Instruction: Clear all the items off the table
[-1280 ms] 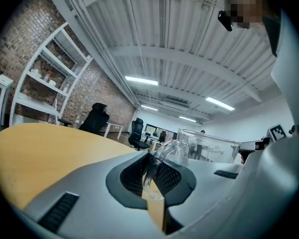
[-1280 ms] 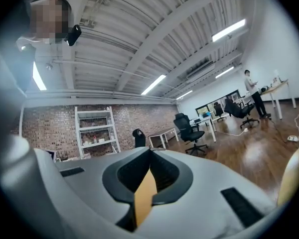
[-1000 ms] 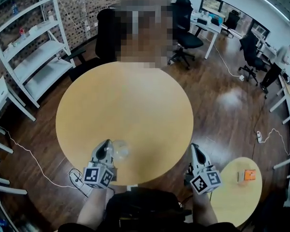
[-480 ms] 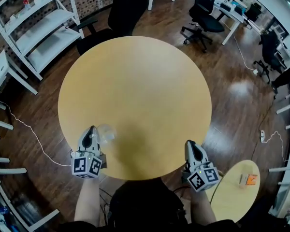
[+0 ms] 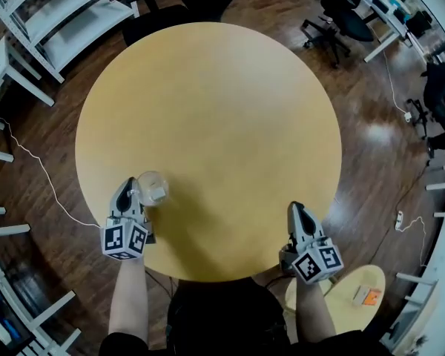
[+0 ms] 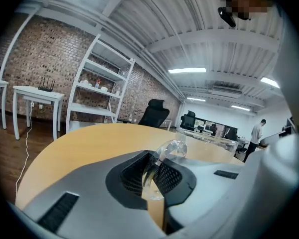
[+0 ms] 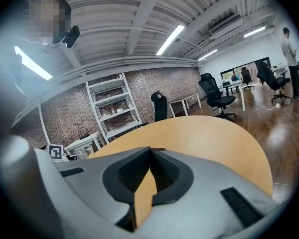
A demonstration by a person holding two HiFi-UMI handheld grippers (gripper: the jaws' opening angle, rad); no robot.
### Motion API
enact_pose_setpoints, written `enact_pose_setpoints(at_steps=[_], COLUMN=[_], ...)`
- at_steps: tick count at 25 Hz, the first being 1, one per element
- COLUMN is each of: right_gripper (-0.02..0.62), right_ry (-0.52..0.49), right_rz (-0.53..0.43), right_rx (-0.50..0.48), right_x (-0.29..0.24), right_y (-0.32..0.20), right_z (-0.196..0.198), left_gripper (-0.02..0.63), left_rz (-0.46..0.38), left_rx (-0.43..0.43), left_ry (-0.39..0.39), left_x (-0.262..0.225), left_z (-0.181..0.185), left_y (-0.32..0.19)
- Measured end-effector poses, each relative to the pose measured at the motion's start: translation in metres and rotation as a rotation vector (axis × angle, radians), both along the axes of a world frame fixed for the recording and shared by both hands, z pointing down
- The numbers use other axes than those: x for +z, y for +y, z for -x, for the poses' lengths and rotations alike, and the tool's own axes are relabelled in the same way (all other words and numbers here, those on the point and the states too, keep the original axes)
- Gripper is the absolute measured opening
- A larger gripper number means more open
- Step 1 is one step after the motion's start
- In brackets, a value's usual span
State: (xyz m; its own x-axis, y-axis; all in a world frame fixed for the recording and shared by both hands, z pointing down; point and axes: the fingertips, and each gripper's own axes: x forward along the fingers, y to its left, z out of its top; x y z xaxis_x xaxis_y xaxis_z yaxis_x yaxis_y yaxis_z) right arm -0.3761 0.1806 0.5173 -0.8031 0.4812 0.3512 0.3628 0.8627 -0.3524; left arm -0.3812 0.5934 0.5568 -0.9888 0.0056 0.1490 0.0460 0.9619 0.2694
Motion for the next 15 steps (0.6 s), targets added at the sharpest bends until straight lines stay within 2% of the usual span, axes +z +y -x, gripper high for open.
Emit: enact_pose_setpoints(at_steps=[4, 8, 11, 15], right_gripper=[0.003, 0.003, 0.003, 0.003], right_ry=[0.059, 0.056, 0.054, 0.094], right_rz=[0.022, 0.020, 0.040, 0.113], right_rx=[-0.020, -0.042, -0.081, -0.142], right_x=[0.023, 0.039, 0.045, 0.054], right_y=[0.005, 0.017, 0.032, 0.046], right_z=[0.017, 0.030, 0.042, 0.047], left_gripper=[0.002, 0.002, 0.001, 0.001], left_rz=[0.009, 0.002, 0.015, 0.046], left_rx=[-0.043, -0.091, -0.096, -0.076], left_ry=[0.031, 0.031, 0.041, 0.044], left_x=[0.014, 0.025, 0.032, 0.040], left_z=[0.013, 0.017, 0.021, 0.027], left_y=[0.003, 0.005, 0.007, 0.002])
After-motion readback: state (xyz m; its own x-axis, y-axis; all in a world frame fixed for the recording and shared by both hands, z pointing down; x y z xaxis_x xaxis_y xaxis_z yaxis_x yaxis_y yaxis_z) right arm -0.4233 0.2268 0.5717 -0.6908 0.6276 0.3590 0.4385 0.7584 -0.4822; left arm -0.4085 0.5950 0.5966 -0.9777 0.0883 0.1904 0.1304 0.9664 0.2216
